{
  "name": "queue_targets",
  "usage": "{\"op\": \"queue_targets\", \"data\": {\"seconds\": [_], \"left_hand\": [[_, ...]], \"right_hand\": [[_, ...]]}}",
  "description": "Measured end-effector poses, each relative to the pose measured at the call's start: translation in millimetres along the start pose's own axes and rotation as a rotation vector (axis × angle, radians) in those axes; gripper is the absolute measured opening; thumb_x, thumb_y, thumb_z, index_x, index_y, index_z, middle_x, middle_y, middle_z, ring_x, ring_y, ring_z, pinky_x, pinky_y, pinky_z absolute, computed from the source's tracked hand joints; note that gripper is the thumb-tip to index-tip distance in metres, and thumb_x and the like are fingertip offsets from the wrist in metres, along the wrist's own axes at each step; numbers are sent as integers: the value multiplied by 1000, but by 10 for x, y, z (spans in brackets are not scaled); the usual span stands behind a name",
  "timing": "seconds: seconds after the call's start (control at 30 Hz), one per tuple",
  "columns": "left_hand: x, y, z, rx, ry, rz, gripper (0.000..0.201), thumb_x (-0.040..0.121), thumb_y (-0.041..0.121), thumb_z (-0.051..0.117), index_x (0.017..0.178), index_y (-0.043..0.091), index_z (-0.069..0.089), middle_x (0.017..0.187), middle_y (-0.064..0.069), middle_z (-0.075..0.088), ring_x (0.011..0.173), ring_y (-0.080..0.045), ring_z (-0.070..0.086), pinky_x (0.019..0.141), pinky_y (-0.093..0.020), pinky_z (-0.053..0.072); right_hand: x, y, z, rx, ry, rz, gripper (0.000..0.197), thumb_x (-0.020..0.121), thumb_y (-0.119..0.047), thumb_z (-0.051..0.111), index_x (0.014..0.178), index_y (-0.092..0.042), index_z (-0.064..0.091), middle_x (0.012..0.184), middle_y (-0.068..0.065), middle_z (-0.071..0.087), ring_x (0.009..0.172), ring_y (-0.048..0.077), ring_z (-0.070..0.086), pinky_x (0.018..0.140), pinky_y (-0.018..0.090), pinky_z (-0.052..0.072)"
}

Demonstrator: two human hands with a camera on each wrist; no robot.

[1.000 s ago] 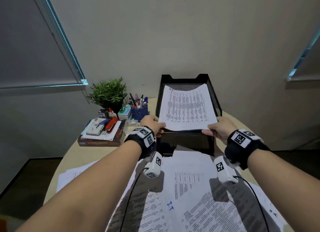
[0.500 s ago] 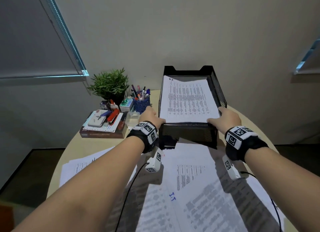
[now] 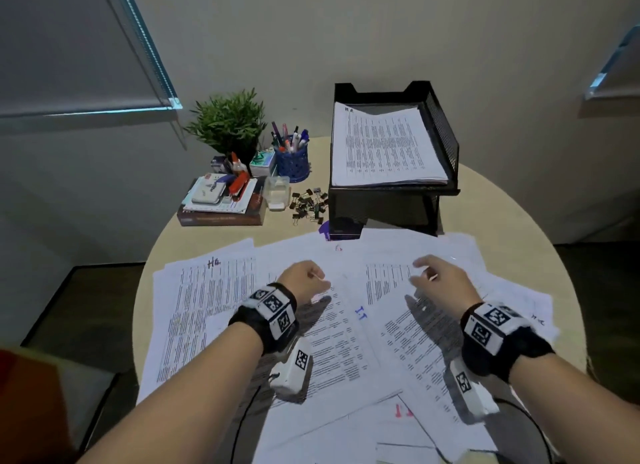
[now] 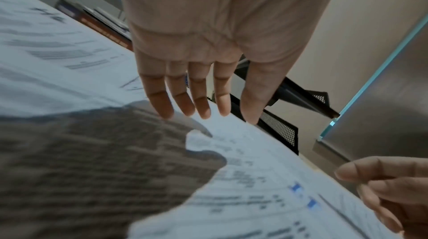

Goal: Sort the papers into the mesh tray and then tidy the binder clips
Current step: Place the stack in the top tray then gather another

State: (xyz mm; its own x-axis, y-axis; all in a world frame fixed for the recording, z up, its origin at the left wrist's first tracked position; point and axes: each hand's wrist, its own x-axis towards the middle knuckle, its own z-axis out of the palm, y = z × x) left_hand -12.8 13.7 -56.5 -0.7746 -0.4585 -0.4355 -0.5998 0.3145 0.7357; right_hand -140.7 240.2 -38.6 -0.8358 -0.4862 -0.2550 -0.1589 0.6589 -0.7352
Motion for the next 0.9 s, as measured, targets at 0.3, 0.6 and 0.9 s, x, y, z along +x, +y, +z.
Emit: {"op": "queue_targets", "data": {"seconds": [0.3,0.6,0.9], "left_hand": [[-245,-638,-215,679,-94,-91,105,66,51,77,148,17,20,155,-7,15,142,-26,18,115,-44,25],[-317,-683,-224,827,-48,-108,109,56,65,75,143,26,23,140,-6,38,127,-29,40,102,-45,40],[-351,-667,-184,383,15,-28,56,84,32,66,129,6,46,115,-9,55,113,-29,53,85,-29,41]], "right_hand": [[-504,390,584,36,-189,50,13,85,-26,65,90,-15,65,85,0,64,82,18,59,65,21,42],[-629,332,643,-140,-318,-90,58,72,-24,75,49,-20,23,49,-7,19,41,6,18,48,21,17],[-621,421,557,257,-57,176,15,85,-9,65,71,-5,59,60,7,52,45,13,49,48,20,38]]}}
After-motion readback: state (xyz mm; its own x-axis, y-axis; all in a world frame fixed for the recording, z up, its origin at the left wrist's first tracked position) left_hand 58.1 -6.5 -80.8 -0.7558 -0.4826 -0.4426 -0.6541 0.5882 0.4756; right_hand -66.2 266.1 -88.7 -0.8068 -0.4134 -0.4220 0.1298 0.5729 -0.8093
